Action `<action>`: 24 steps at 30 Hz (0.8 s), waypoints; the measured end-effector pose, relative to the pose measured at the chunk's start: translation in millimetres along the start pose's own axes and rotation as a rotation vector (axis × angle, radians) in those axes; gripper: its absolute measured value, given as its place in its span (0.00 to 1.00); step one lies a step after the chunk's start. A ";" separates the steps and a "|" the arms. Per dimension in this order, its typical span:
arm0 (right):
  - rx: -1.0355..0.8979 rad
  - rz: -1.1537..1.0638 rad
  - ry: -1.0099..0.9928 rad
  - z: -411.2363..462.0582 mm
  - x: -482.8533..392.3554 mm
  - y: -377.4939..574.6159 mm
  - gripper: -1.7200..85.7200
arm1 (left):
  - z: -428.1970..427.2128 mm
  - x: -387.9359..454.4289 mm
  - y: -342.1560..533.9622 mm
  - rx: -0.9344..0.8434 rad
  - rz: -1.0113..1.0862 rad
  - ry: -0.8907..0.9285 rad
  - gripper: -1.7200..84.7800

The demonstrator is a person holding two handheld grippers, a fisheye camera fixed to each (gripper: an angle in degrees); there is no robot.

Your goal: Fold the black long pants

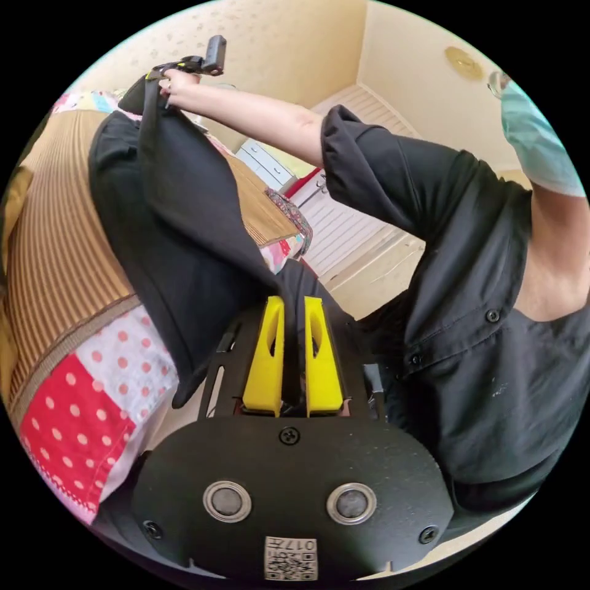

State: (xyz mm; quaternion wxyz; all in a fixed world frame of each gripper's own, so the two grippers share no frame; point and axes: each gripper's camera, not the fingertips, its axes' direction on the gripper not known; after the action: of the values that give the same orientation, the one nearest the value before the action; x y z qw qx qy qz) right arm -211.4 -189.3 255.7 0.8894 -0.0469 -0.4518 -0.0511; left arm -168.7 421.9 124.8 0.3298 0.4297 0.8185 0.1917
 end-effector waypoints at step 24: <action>-0.127 0.306 -0.157 -313.7 75.8 455.7 0.05 | 30.7 80.3 -28.3 0.212 0.183 -0.163 0.02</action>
State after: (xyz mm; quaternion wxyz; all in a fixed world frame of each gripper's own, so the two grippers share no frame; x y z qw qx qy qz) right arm 144.4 217.7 115.8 0.8442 -0.1749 -0.5031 0.0601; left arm -196.7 473.6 56.0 0.3292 0.5490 0.7620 0.0977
